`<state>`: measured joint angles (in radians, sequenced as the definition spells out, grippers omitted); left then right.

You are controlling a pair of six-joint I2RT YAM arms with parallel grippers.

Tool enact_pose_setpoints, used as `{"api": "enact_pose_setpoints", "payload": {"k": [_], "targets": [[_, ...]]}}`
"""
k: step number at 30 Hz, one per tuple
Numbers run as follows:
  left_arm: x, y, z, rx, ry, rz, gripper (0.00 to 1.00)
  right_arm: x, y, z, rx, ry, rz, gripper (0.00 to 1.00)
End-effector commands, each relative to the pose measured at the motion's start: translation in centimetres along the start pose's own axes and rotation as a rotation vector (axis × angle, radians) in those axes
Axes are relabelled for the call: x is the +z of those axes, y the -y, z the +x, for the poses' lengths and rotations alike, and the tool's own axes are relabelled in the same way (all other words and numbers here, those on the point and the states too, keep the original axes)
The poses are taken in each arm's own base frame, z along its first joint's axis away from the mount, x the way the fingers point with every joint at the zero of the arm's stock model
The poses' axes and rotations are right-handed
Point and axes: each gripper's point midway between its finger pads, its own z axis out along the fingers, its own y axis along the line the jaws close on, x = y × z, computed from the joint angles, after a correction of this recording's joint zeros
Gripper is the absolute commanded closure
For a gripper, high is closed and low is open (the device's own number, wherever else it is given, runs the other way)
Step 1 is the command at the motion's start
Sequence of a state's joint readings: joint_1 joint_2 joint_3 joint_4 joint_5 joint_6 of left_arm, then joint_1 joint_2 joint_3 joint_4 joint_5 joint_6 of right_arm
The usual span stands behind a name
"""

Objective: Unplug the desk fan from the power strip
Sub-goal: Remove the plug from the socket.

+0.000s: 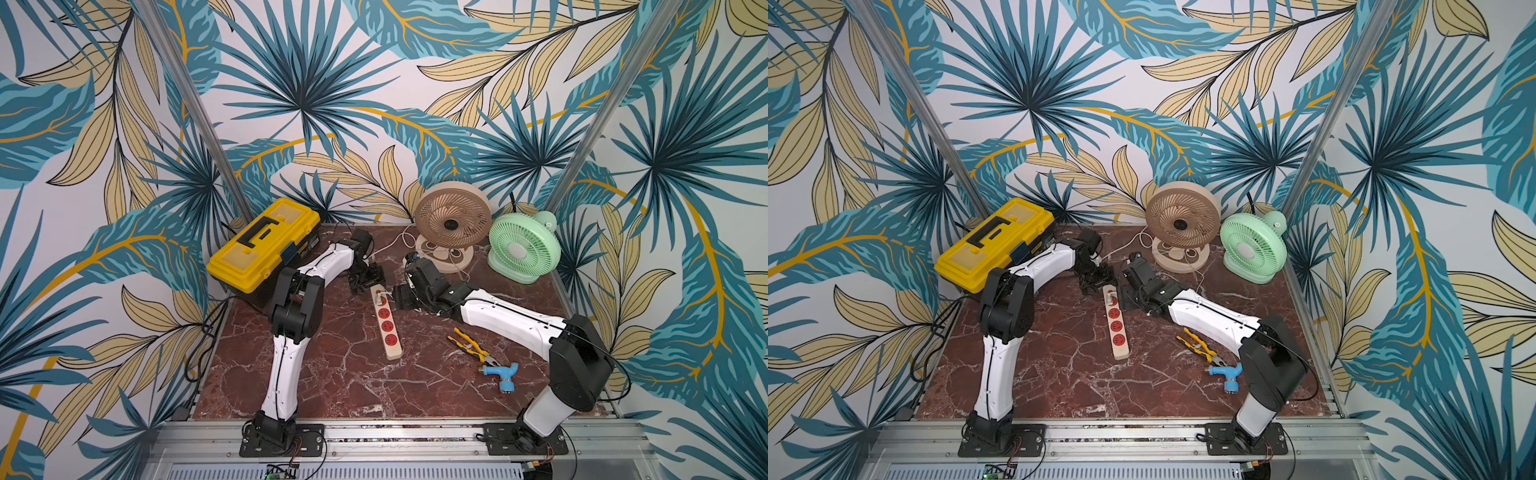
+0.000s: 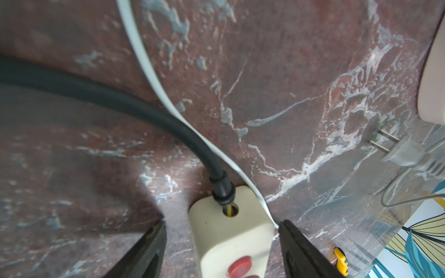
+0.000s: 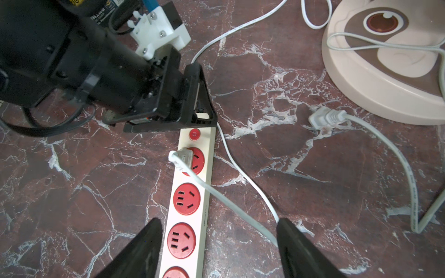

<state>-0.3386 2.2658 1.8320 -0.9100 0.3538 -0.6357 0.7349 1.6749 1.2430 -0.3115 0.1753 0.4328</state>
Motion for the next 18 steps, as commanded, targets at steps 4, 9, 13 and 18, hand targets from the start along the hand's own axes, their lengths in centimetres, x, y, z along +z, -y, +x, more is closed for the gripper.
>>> {"api": "enact_pose_setpoints", "payload": {"k": [4, 9, 13, 18], "targets": [[2.9, -1.6, 0.8, -0.010, -0.062, -0.041, 0.30, 1.4, -1.3, 0.8, -0.031, -0.031, 0.003, 0.22], [3.1, -0.8, 1.5, 0.004, -0.074, -0.030, 0.33, 2.3, -2.0, 1.5, -0.038, -0.051, -0.003, 0.23], [3.1, -0.4, 1.7, 0.018, -0.076, -0.034, 0.36, 2.4, -2.0, 1.5, -0.037, -0.053, -0.003, 0.23], [3.3, -0.3, 1.9, 0.024, -0.083, -0.038, 0.42, 2.3, -1.9, 1.6, -0.038, -0.051, 0.002, 0.23]]}}
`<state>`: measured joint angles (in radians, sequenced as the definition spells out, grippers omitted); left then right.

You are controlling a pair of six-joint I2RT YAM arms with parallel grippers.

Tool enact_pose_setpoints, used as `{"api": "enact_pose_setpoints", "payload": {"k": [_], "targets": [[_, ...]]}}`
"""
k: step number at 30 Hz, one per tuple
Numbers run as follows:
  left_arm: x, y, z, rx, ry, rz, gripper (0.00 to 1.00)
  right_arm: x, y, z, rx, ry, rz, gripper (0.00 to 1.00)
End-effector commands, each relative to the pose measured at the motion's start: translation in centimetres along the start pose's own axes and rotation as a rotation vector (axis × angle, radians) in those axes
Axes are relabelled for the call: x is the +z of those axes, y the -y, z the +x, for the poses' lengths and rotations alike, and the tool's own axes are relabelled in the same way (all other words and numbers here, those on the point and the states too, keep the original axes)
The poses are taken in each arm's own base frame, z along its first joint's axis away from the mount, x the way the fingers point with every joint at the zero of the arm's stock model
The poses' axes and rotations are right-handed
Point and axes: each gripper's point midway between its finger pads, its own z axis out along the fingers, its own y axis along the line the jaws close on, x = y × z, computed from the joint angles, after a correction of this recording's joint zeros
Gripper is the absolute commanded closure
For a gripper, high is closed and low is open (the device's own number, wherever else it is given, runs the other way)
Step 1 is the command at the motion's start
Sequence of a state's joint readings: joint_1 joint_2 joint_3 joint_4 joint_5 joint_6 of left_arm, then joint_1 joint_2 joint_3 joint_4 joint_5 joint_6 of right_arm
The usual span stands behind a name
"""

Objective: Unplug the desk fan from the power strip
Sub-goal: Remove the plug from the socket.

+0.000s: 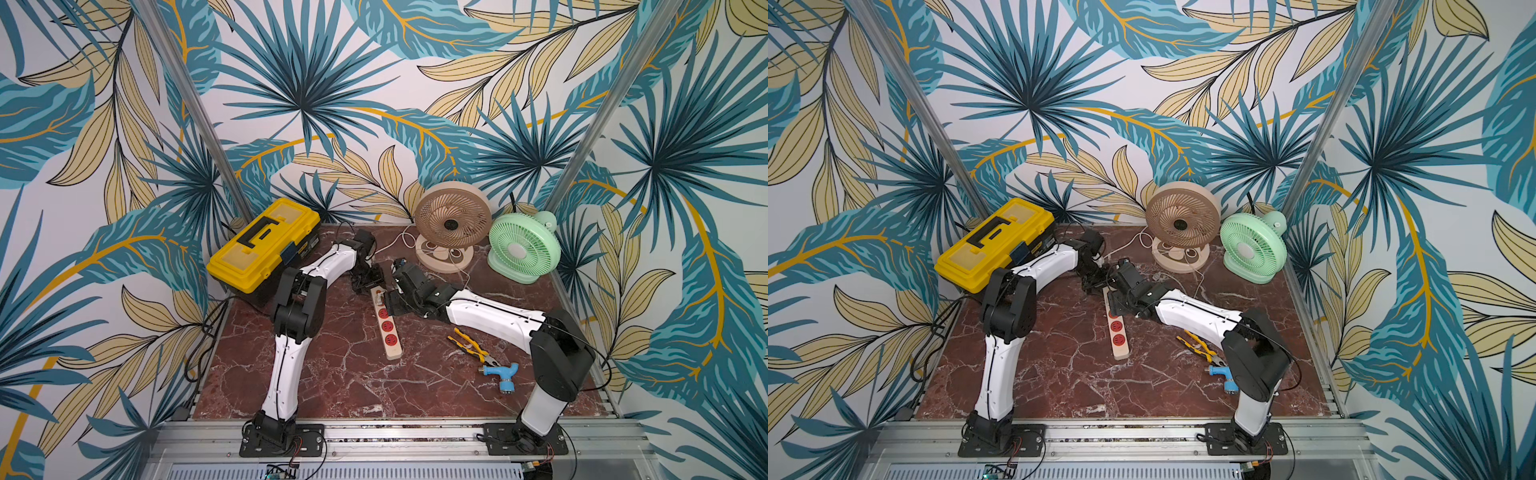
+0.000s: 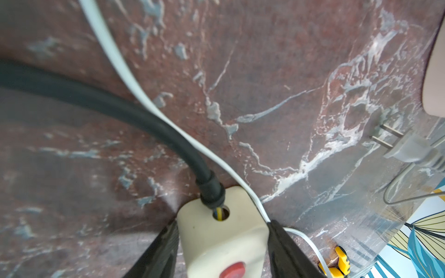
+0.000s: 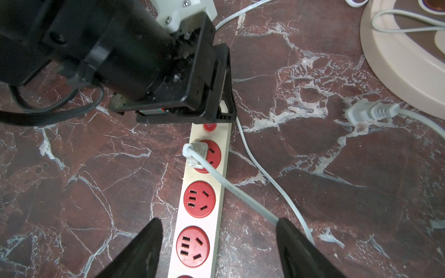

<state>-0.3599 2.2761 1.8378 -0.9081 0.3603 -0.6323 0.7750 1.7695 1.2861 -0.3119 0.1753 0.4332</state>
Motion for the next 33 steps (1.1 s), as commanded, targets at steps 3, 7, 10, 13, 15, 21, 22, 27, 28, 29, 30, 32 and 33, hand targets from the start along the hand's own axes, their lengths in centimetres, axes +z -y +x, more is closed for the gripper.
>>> {"api": "enact_pose_setpoints", "payload": {"k": [3, 7, 10, 13, 15, 21, 22, 27, 28, 29, 30, 32, 33], "targets": [[2.9, -1.1, 1.4, 0.001, -0.074, -0.043, 0.47, 0.1, -0.2, 0.2, 0.002, -0.003, 0.004, 0.23], [3.0, -1.2, 1.5, -0.004, -0.076, -0.049, 0.56, 0.4, -0.7, 0.6, -0.007, -0.006, -0.001, 0.25], [3.1, -1.5, 1.7, -0.009, -0.079, -0.059, 0.65, 0.9, -0.8, 0.8, -0.010, -0.012, 0.002, 0.28], [3.2, -1.8, 1.9, -0.010, -0.078, -0.090, 0.77, 1.3, -2.6, 1.7, -0.041, -0.024, -0.025, 0.32], [3.3, -2.2, 2.0, -0.016, -0.081, -0.119, 0.84, 1.9, -3.2, 1.9, -0.046, -0.030, -0.031, 0.36], [4.0, -2.9, 2.4, -0.061, -0.103, -0.141, 0.95, 4.3, -3.9, 2.2, -0.050, -0.011, -0.018, 0.45], [4.1, -3.0, 2.5, -0.067, -0.107, -0.142, 0.96, 4.7, -3.8, 2.0, -0.047, 0.008, -0.013, 0.45], [5.3, -3.7, 3.3, -0.110, -0.166, -0.149, 1.00, 5.9, -3.5, 1.4, -0.059, 0.101, -0.006, 0.48], [5.6, -3.6, 3.4, -0.117, -0.178, -0.141, 1.00, 5.9, -3.4, 1.3, -0.065, 0.121, -0.002, 0.48], [5.7, -3.8, 3.5, -0.129, -0.189, -0.139, 1.00, 5.9, -3.4, 0.9, -0.070, 0.149, -0.002, 0.48], [5.8, -4.0, 3.6, -0.145, -0.198, -0.138, 1.00, 5.9, -3.3, 0.7, -0.075, 0.162, 0.003, 0.48], [6.0, -4.0, 3.7, -0.161, -0.214, -0.116, 1.00, 6.0, -3.3, 0.5, -0.088, 0.181, 0.006, 0.49], [6.2, -4.2, 3.9, -0.172, -0.222, -0.112, 1.00, 6.0, -3.2, 0.4, -0.091, 0.193, 0.008, 0.49]]}}
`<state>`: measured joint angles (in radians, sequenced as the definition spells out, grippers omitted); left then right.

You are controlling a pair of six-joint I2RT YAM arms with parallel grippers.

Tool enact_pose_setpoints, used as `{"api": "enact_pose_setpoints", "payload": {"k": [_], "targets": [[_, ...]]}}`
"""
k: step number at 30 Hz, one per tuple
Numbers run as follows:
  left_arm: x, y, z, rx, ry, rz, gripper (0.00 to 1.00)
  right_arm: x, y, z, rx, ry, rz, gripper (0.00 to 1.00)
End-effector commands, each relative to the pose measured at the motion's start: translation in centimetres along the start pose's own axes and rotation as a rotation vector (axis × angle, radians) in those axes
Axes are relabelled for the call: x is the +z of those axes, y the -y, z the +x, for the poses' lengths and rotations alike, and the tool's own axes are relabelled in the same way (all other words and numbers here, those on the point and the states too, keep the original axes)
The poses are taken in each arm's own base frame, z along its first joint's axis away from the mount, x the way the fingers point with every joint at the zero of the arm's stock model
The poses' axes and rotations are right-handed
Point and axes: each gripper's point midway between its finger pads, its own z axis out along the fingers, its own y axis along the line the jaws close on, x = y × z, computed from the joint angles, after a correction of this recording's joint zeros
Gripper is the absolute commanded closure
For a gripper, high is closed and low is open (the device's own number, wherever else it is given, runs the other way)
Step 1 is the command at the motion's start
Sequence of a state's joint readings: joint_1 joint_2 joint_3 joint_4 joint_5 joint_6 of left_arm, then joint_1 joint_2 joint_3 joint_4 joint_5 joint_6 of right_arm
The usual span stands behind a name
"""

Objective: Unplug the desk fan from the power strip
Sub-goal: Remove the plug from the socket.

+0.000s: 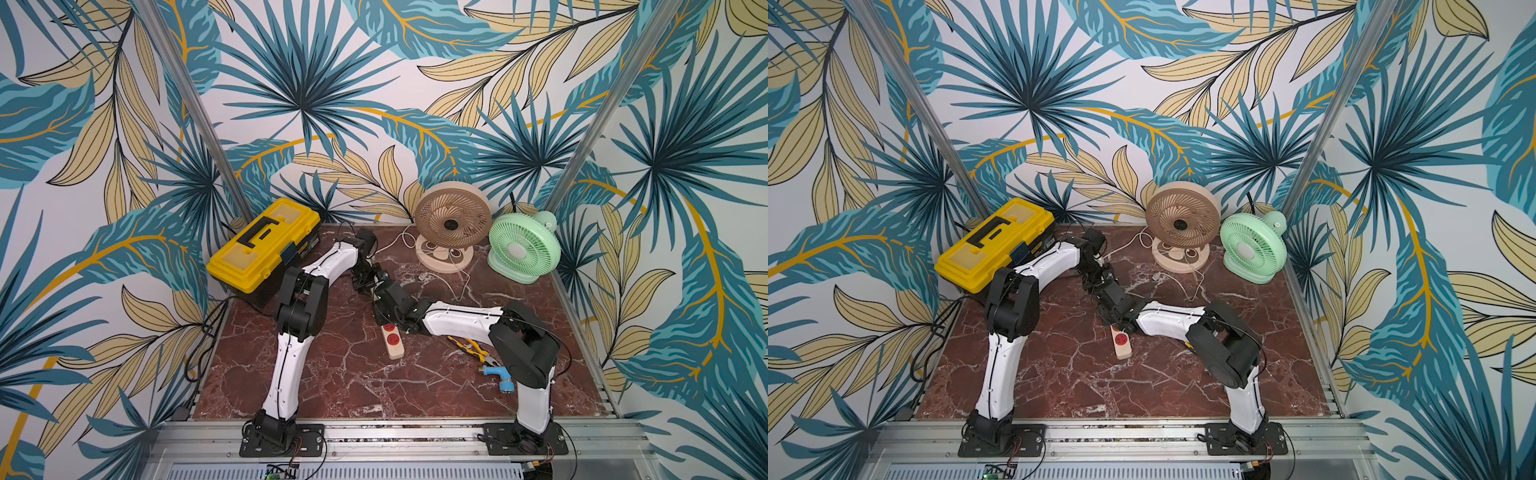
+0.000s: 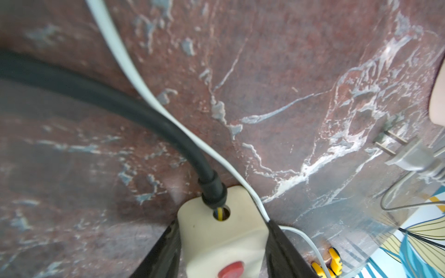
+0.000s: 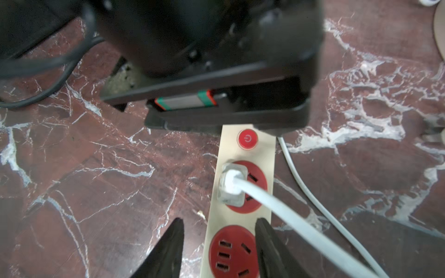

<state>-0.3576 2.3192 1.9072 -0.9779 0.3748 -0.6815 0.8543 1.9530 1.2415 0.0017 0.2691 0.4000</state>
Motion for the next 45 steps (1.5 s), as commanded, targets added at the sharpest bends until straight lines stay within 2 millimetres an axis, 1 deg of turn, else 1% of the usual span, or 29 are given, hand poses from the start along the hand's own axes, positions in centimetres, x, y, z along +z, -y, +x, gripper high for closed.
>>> {"api": "enact_pose_setpoints", "payload": {"k": [1, 5, 11, 16, 21, 25, 33, 38, 42, 45], "targets": [[6.2, -4.4, 3.2, -0.115, -0.179, -0.096, 1.00, 0.1, 0.2, -1.3, -0.024, 0.098, 0.015, 0.49], [6.6, -4.3, 3.5, -0.143, -0.202, -0.048, 1.00, 0.1, 0.6, -1.4, -0.036, 0.131, 0.021, 0.49], [7.0, -4.5, 3.6, -0.144, -0.218, -0.049, 1.00, 0.7, 0.9, -1.3, -0.043, 0.133, 0.028, 0.51], [7.0, -4.7, 3.4, -0.125, -0.224, -0.064, 1.00, 1.0, 1.1, -1.6, -0.046, 0.142, 0.015, 0.55], [6.8, -4.6, 3.2, -0.113, -0.221, -0.069, 1.00, 1.2, 1.4, -1.7, -0.062, 0.132, 0.011, 0.63], [7.1, -4.6, 3.2, -0.112, -0.229, -0.072, 1.00, 1.5, 1.6, -1.4, -0.094, 0.102, 0.012, 0.69], [7.1, -4.8, 2.8, -0.110, -0.226, -0.093, 1.00, 1.2, 0.2, -0.4, -0.144, 0.035, -0.073, 0.71], [7.0, -4.8, 2.6, -0.109, -0.223, -0.101, 1.00, 1.1, 0.5, 0.0, -0.157, 0.015, -0.056, 0.73], [6.9, -4.8, 2.5, -0.110, -0.220, -0.106, 1.00, 1.6, 0.8, 0.6, -0.154, -0.017, -0.045, 0.74], [6.8, -4.9, 2.4, -0.109, -0.219, -0.108, 1.00, 1.8, 0.6, 0.9, -0.150, -0.030, -0.049, 0.79]]}}
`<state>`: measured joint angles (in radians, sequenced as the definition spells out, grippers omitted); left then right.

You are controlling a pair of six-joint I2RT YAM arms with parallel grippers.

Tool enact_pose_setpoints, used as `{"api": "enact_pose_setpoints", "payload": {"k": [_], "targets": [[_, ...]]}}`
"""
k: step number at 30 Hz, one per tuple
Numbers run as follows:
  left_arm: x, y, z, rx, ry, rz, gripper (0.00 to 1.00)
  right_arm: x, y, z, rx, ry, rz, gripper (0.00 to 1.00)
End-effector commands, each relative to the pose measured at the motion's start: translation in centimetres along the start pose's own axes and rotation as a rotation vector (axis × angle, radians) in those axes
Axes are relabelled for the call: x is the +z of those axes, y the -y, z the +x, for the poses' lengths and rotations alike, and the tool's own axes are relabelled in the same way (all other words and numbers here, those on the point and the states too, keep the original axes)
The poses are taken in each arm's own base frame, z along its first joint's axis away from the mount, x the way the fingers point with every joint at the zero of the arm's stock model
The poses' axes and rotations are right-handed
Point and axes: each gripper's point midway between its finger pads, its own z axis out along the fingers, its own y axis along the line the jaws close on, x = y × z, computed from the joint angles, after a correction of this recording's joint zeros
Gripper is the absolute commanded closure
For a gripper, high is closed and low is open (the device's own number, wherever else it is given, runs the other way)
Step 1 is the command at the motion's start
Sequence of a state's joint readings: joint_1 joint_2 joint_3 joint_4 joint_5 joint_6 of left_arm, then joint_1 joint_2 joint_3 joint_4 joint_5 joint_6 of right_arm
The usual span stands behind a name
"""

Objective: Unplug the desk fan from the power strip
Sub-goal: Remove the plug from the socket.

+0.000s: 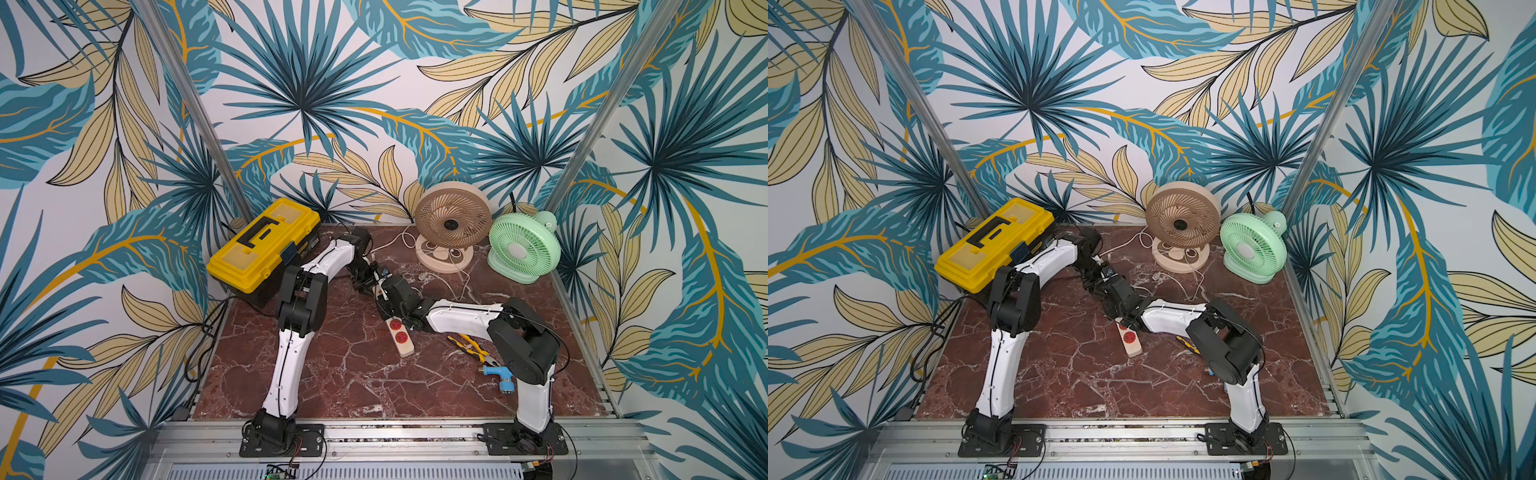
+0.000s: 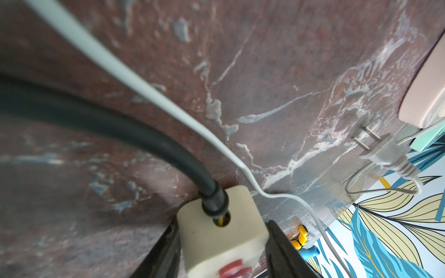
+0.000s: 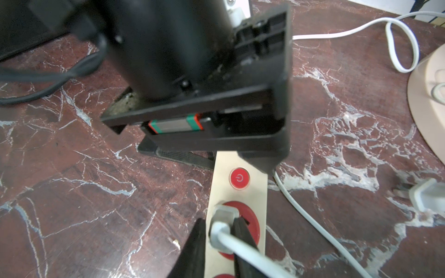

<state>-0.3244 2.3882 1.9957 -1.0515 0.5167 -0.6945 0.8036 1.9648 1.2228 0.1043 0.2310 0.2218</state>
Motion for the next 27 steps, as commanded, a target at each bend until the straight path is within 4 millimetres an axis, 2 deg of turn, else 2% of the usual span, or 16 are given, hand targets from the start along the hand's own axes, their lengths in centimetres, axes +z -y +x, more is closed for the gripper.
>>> {"api": "enact_pose_setpoints", "payload": {"k": [1, 14, 22, 24, 27], "targets": [[6.3, -6.2, 1.1, -0.061, -0.097, -0.192, 1.00, 0.8, -1.0, 2.6, -0.020, -0.093, -0.037, 0.80], [6.3, -6.1, 1.0, -0.062, -0.098, -0.187, 1.00, 1.9, -1.5, 3.9, -0.016, -0.170, -0.050, 0.78], [6.5, -6.2, 1.0, -0.065, -0.100, -0.187, 1.00, 2.0, -1.9, 4.2, -0.012, -0.194, -0.067, 0.73], [6.4, -6.1, 1.0, -0.066, -0.099, -0.186, 1.00, 2.0, -1.9, 4.2, -0.011, -0.194, -0.067, 0.75], [6.4, -6.2, 0.9, -0.066, -0.096, -0.189, 1.00, 1.8, -2.1, 4.1, -0.014, -0.186, -0.079, 0.85]]}}
